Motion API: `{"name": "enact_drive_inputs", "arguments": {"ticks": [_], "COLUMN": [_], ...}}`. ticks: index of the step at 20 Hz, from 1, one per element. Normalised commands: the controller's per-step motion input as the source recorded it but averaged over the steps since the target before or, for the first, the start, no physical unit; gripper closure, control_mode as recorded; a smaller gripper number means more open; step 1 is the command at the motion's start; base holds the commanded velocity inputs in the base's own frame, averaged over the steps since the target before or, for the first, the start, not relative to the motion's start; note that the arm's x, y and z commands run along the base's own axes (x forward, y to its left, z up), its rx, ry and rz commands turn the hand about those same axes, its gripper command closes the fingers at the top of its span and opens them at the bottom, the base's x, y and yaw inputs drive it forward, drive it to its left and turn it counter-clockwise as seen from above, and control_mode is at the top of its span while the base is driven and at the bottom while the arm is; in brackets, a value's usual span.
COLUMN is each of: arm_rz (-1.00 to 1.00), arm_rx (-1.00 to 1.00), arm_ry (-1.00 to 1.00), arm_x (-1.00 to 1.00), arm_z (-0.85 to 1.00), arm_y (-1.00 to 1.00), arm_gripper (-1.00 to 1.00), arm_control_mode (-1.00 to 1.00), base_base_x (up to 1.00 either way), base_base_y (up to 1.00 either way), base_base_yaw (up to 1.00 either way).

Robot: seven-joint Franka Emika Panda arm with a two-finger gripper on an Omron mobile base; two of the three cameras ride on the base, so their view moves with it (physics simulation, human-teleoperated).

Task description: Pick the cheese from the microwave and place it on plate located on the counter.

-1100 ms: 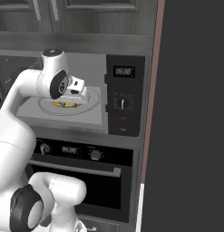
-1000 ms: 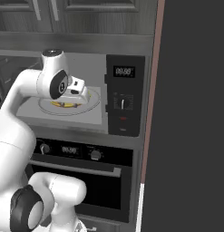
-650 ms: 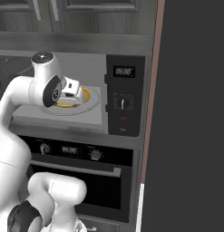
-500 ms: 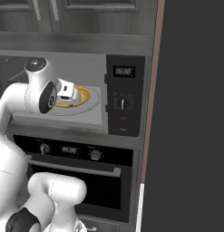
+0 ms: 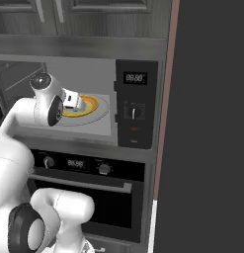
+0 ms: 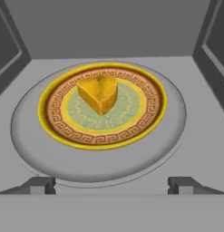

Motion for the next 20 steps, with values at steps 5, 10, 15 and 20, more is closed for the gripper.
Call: {"name": "enact_drive_inputs", "arguments": {"ticks": [5,10,15,20], "arm_rz": [0.0,0.0,0.0,0.0], "arm_rx": [0.0,0.0,0.0,0.0], "arm_ry": [0.02,0.01,0.0,0.0], "arm_x": [0.58,0.43,0.37,0.43], "arm_z": [0.0,-0.08,-0.39,-0.42], "arm_y": [0.35,0.1,0.0,0.0], "arm_gripper": [-1.0,-1.0,-1.0,-1.0], "arm_control_mode": [-1.0,-1.0,-1.0,-1.0], "base_base_x": [0.0,0.0,0.0,0.0], "base_base_y": [0.0,0.0,0.0,0.0], "base_base_yaw": [0.0,0.0,0.0,0.0]}}
